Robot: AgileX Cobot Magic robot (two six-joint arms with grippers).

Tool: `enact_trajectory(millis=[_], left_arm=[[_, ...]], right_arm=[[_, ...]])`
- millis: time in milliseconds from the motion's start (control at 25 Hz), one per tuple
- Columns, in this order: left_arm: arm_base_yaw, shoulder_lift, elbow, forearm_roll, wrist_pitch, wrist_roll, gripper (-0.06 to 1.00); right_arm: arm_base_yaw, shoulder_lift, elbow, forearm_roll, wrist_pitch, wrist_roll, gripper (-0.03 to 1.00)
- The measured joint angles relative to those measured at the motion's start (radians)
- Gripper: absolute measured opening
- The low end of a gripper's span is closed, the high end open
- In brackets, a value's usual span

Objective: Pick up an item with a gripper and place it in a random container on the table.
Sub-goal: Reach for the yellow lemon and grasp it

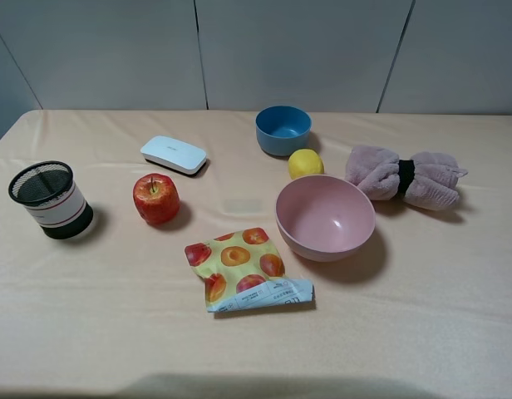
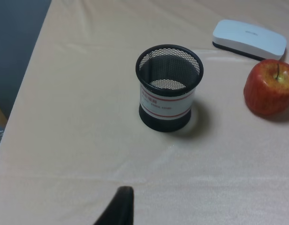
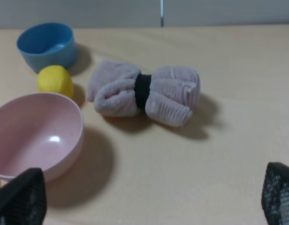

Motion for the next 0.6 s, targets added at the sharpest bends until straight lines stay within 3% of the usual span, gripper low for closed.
enact_trajectory(millis=[360, 600], left_arm=[[0.0, 0.0, 0.0, 0.0, 0.0, 0.0, 1.0], [0.0, 0.0, 0.0, 0.0, 0.0, 0.0, 1.0]], right_arm=[[0.0, 0.328, -0.145, 0.016, -0.003, 0.0, 0.69], [0.0, 0.553, -0.269, 0.036, 0.01, -0.072, 0.69]])
